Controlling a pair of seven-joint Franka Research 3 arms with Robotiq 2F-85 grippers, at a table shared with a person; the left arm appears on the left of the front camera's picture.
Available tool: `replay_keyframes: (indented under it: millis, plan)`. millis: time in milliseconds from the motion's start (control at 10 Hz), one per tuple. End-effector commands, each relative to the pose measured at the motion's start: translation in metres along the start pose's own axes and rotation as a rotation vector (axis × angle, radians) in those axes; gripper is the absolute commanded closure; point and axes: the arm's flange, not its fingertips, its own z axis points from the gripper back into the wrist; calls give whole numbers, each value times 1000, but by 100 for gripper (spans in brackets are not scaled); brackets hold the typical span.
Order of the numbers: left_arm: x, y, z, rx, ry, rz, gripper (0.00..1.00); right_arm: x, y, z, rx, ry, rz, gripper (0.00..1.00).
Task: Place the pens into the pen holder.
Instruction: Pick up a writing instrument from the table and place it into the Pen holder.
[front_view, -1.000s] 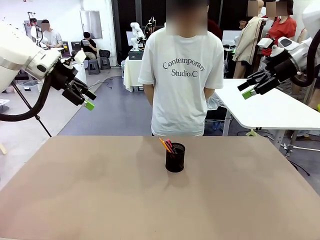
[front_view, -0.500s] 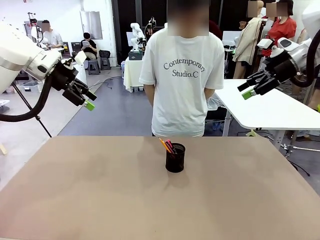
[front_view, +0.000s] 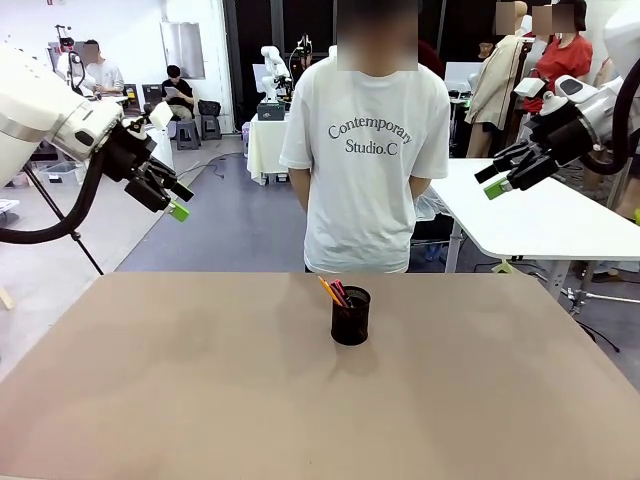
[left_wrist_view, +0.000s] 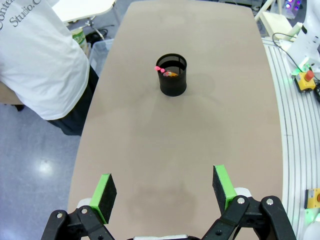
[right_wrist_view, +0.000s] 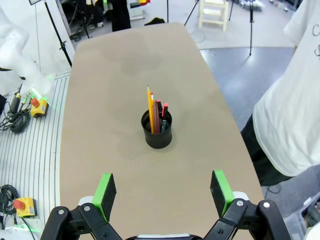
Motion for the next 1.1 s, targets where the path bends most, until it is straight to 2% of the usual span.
replay_keyframes:
  millis: [0,1000]
  plan:
    - [2,-1,2,-8,9,11,0,1,1,0,0,0,2,0]
    - [2,-1,2,-8,9,11,0,1,1,0,0,0,2,0]
